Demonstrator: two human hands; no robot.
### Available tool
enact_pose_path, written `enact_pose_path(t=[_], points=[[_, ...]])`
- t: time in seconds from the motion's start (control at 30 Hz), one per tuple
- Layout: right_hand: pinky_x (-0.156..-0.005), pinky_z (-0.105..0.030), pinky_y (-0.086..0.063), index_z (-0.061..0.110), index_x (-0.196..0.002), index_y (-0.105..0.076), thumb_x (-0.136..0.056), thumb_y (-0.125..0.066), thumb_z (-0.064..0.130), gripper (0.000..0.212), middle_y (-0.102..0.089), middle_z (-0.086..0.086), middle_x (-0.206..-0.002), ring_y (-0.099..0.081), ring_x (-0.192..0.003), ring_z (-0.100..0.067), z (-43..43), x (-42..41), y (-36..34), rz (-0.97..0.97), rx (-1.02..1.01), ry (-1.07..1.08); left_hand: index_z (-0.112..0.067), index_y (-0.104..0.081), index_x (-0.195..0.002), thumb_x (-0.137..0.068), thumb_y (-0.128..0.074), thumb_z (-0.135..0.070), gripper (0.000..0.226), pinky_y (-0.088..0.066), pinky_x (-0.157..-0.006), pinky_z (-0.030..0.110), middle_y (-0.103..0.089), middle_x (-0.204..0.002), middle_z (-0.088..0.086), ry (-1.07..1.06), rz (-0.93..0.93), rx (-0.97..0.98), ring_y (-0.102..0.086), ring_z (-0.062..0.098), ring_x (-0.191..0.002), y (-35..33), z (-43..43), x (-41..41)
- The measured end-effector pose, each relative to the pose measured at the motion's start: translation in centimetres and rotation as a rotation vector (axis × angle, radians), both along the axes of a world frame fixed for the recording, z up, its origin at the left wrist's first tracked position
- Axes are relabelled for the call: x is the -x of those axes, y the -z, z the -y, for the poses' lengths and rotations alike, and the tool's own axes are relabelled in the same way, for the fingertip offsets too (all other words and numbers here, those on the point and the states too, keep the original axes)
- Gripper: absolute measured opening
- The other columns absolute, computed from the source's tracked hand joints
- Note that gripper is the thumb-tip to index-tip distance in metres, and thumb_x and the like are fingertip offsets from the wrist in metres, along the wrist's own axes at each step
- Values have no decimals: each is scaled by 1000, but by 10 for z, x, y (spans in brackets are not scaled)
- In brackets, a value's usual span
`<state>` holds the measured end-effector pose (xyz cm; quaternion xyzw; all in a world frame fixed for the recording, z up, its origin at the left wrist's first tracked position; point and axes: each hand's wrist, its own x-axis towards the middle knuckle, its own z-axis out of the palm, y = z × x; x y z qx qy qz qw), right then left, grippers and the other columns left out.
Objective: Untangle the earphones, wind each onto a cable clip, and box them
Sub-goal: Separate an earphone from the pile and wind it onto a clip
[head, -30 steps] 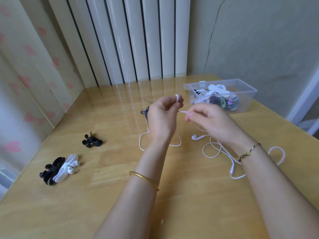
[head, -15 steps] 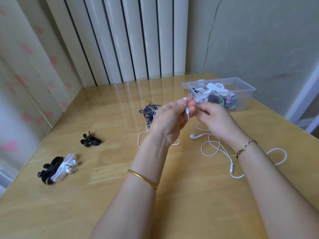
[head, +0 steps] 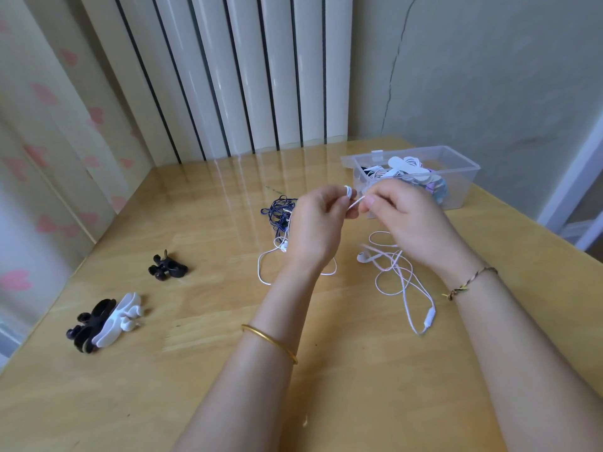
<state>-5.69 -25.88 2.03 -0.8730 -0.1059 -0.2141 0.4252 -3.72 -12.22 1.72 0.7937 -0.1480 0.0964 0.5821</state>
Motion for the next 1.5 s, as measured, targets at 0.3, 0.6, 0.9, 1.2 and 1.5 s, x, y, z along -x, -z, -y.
enact_pose_path(t=[0.3,0.6,0.9,1.2,1.5], points=[[-57,-17,-34,12,-83,-66,-94,-51,9,19,-52,1,-66,-44,-58,-3,5,-10,10,44,-116,124,-11,-64,-88,-101,-40,-9,27,-43,-72,20,-61,-65,-4,328,-370,302,-58,2,-59,-15,-4,6],[-44,-10,-29,11,-82,-69,-95,-53,14,21,-40,11,-47,-36,-41,-1,-8,7,1,-261,-48,-253,-12,-68,-84,-92,-54,-3,19,-54,-88,44,-74,-90,5,-74,-83,289,-71,15,-85,-12,-9,4],[-63,-34,-43,24,-75,-57,-91,-57,19,17,-55,9,-63,-51,-60,-10,2,-6,10,64,-60,117,-8,-63,-83,-98,-47,-17,24,-43,-65,25,-59,-63,-6,105,0,-292,-55,11,-62,-20,-3,10],[-38,-17,-30,10,-82,-60,-98,-48,17,21,-39,3,-52,-34,-42,-8,-8,1,14,-348,-136,-306,-17,-63,-88,-97,-52,-18,14,-47,-77,22,-72,-76,-7,121,-422,829,-68,1,-72,-24,-12,3],[-54,-11,-37,17,-76,-62,-94,-53,12,21,-56,14,-64,-48,-53,3,0,1,-1,4,-237,-13,-7,-67,-88,-97,-49,-20,23,-51,-77,34,-71,-77,0,-25,75,-219,-68,17,-79,-13,-7,4]])
